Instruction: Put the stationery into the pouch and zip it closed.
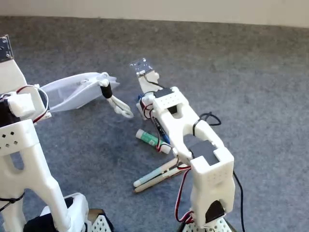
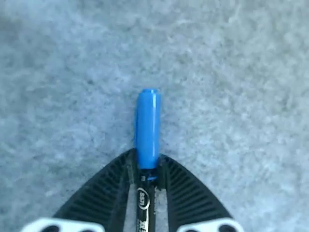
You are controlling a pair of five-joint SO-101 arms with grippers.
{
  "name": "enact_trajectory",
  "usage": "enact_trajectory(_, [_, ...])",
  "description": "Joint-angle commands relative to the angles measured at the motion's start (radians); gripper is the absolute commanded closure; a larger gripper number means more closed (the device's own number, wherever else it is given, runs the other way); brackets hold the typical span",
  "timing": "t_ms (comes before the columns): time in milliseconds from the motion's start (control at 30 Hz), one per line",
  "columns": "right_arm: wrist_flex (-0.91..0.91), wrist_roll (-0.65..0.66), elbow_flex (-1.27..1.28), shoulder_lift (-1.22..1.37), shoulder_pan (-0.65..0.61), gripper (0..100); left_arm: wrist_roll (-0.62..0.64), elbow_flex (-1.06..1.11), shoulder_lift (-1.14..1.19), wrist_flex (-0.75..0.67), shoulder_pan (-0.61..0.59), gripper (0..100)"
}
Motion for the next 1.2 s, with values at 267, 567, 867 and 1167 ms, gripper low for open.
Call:
enact_trajectory(267, [0.005,0.009,-0.019,-0.137,0.061,99.3,-0.006,0.004,-0.010,-0.011,0.070,99])
enact_trajectory(567, [0.004,-0.003,0.050,-0.291,0.087,99.3,-0.002,0.005,-0.010,-0.015,0.171,99])
enact_trajectory(867, [0.001,-0.109,0.170,-0.512,0.111,99.3,-0.002,0.005,-0.002,-0.017,0.266,99])
enact_trajectory(1167, [-0.093,-0.110,0.389,-0.854,0.113,99.3,-0.002,0.004,-0.002,-0.020,0.295,99])
